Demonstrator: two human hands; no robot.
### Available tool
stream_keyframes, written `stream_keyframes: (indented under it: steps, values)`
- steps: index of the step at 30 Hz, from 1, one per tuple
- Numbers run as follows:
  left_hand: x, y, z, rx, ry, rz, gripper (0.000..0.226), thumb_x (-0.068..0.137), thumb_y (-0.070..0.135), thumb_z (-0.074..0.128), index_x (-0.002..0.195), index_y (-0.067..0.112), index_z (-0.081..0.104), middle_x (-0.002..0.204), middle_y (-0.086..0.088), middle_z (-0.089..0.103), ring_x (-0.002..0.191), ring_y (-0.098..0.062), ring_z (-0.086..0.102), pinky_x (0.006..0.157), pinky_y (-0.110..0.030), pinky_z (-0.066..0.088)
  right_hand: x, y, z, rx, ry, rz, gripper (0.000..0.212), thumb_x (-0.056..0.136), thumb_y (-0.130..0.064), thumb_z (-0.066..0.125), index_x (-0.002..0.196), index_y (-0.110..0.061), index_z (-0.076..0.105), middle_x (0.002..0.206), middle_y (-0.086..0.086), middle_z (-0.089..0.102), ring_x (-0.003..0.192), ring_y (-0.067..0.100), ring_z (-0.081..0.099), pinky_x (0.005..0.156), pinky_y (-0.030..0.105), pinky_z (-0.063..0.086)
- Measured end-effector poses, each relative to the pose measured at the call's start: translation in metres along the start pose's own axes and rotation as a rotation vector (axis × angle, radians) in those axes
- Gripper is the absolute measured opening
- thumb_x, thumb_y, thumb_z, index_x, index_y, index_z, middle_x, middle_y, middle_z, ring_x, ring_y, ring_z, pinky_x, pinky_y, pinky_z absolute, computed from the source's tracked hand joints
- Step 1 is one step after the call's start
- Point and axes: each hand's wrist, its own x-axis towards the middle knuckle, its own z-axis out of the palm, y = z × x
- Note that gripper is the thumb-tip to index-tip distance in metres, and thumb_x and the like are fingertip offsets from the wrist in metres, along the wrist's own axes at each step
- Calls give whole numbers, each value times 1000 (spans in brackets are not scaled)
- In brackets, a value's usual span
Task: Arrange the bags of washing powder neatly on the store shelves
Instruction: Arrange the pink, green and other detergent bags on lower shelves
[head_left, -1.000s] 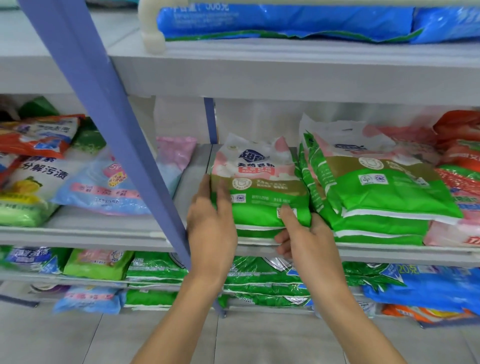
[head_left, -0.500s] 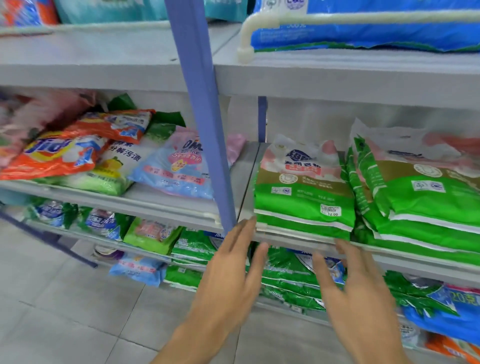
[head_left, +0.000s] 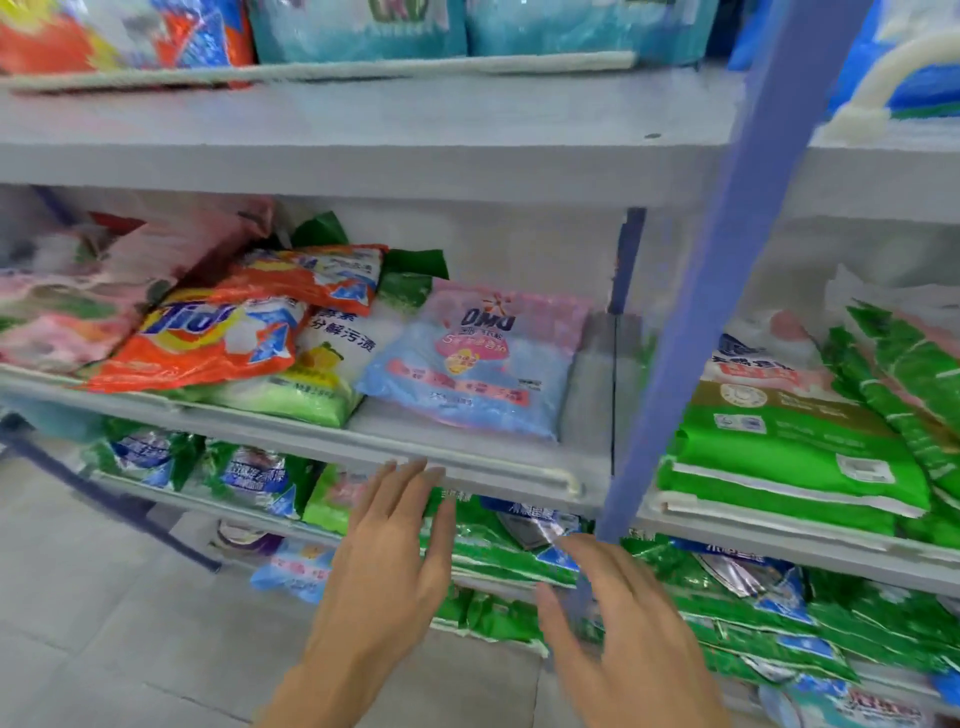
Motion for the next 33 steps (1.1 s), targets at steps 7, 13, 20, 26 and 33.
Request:
stream_keyframes:
  steps: [7, 13, 20, 26, 33]
  values:
    - [91, -53, -24, 48, -24, 85, 48, 98, 33, 40, 129, 3, 61, 130, -16, 62, 125, -36, 51, 110, -48, 40, 76, -67, 22, -81, 33, 83, 52, 101, -44, 52, 147, -23, 41, 146, -5, 47, 135, 18, 41, 104, 32, 36]
    - [144, -49, -29, 46, -123, -12, 44, 102, 32, 41, 130, 0, 54, 124, -22, 60, 113, -40, 56, 99, -45, 40, 158, -74, 25, -9, 85, 463, 65, 97, -57, 53, 135, -4, 48, 133, 21, 57, 124, 38, 53, 96, 40, 44]
    - [191, -30, -39, -43, -447, -394, 79, 97, 70, 42, 140, 4, 40, 123, -15, 60, 103, -29, 60, 89, -37, 49, 191, -46, 37, 314, 66, 637, 60, 74, -62, 76, 97, -7, 72, 100, 12, 75, 81, 25, 69, 57, 28, 43]
    - [182, -29, -52, -631, -554, -687, 41, 80, 47, 78, 94, 11, 64, 88, -16, 60, 74, -25, 54, 67, -26, 42, 192, -50, 18, 693, -91, 769, 38, 77, -38, 83, 101, -12, 70, 124, 9, 67, 111, 32, 66, 98, 48, 55]
    - [150, -37, -110, -1207, -453, -624, 37, 65, 13, 76, 101, 15, 72, 90, -8, 76, 77, -28, 72, 72, -37, 58, 140, -83, -24, 969, 15, 512, 53, 65, -38, 88, 113, -21, 74, 106, 1, 79, 106, 28, 73, 103, 57, 52]
